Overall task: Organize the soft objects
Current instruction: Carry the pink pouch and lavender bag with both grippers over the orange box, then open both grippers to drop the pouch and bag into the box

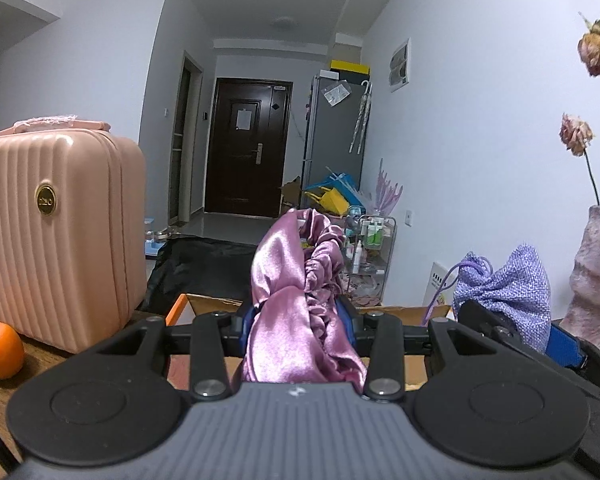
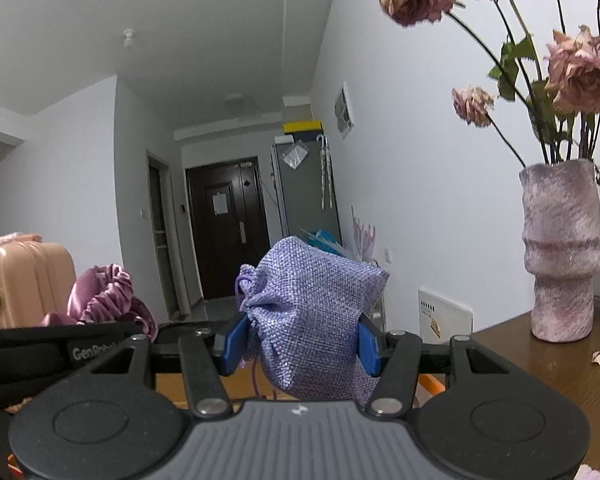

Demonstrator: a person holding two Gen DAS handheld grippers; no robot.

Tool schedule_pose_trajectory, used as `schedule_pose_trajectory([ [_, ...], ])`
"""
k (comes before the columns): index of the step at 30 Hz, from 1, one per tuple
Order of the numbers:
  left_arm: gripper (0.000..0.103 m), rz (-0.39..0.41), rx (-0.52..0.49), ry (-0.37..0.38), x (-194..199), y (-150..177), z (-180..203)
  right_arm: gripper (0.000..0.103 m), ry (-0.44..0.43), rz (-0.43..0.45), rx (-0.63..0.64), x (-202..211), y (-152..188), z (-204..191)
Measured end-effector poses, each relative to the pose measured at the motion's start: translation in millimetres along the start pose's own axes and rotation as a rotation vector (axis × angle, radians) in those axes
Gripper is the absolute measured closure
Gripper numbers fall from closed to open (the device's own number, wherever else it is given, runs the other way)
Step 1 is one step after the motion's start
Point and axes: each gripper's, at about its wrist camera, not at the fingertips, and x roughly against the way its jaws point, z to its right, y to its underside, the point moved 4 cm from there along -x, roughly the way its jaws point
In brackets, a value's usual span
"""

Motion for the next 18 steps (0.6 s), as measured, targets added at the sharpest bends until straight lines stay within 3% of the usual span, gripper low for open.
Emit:
schedule_pose_trajectory([
  [9, 0.06, -0.032, 0.004, -0.023, -4.7, 6.7, -2.2, 0.042, 0.013, -0.063, -0.012, -8.9, 9.6, 4.8],
  [11, 0.054, -0.036, 0.013, -0.023, -4.9, 6.3, -2.9, 0.034, 0.017, -0.072, -0.015, -10.1, 11.3, 5.7],
  [12, 0.044, -0.031, 0.021, -0.034, -3.2, 5.4, -5.1, 0.031, 0.019, -0.075, -0.018, -10.2, 11.9, 6.3],
  [13, 0.027, -0.024, 0.027, -0.051, -1.2, 5.4, -7.9, 0.025, 0.021, -0.077, -0.022, -10.4, 12.1, 7.6],
  [14, 0.019, -0.01, 0.033, -0.084, 1.1, 4.7, -10.9, 0.02, 0.027, -0.075, -0.032, -9.9, 12.4, 9.1],
  [15, 0.002, 0.012, 0.037, -0.126, 4.1, 3.6, -14.0, 0.015, 0.031, -0.077, -0.041, -9.7, 12.6, 11.0],
  [18, 0.0, 0.045, 0.061, -0.175, 9.5, -0.3, -21.2, 0.003, 0.033, -0.084, -0.078, -8.9, 13.3, 16.5],
])
